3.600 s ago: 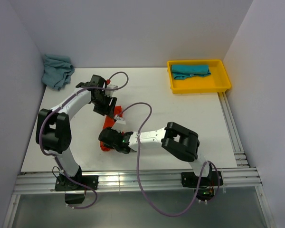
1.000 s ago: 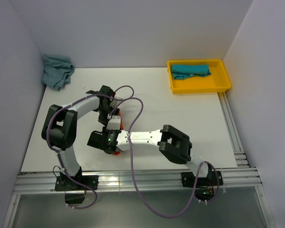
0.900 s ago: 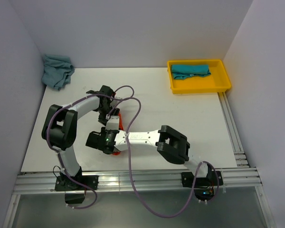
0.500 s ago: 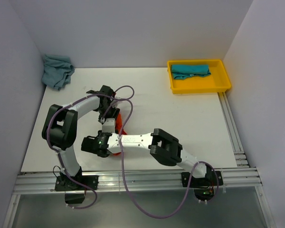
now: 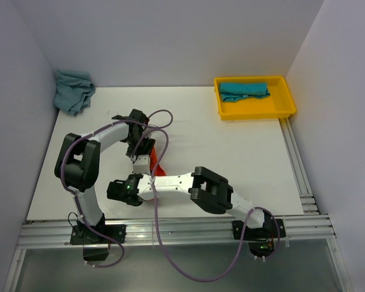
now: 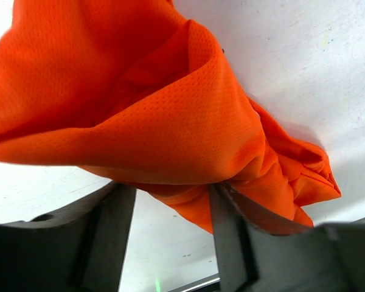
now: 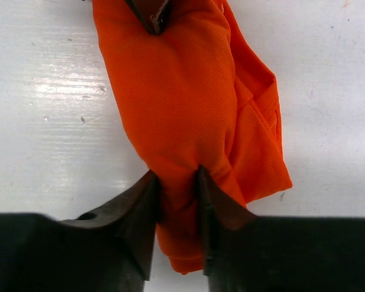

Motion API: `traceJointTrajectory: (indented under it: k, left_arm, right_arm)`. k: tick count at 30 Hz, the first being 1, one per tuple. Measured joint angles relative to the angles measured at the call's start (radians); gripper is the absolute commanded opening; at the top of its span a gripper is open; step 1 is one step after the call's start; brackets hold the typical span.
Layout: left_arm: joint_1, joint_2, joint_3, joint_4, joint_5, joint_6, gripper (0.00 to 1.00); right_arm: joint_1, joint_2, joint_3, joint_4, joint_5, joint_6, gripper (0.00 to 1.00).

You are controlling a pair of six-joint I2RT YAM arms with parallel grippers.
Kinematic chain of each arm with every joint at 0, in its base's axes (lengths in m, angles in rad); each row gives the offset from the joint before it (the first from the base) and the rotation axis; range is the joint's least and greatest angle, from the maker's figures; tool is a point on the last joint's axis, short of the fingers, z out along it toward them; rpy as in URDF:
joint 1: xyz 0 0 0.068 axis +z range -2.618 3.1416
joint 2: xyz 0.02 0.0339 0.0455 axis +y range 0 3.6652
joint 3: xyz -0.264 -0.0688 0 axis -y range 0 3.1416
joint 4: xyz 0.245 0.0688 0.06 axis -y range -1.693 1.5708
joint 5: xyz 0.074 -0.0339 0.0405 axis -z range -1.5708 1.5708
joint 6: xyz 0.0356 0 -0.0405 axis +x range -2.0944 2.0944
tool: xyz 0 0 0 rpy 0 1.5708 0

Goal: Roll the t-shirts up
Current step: Roll the tshirt

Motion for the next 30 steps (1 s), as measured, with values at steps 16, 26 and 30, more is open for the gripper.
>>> traceJointTrajectory:
  k: [16,26,30]
  left_arm:
    - [0.014,-0.025,0.154,-0.074,0.068,0.066,0.67]
    - [0.089,-0.089,0.107,-0.073,0.085,0.105,0.65]
    - [0.089,-0.091,0.045,-0.068,0.087,0.117,0.63]
  right_arm:
    - [-0.12,-0.396,-0.614,0.656,-0.313,-0.049,0.09]
    - [-0.202,-0.46,-0.834,1.071,-0.533,0.021,0.07]
    - [-0.227,-0.472,-0.933,1.247,-0.599,0.077,0.07]
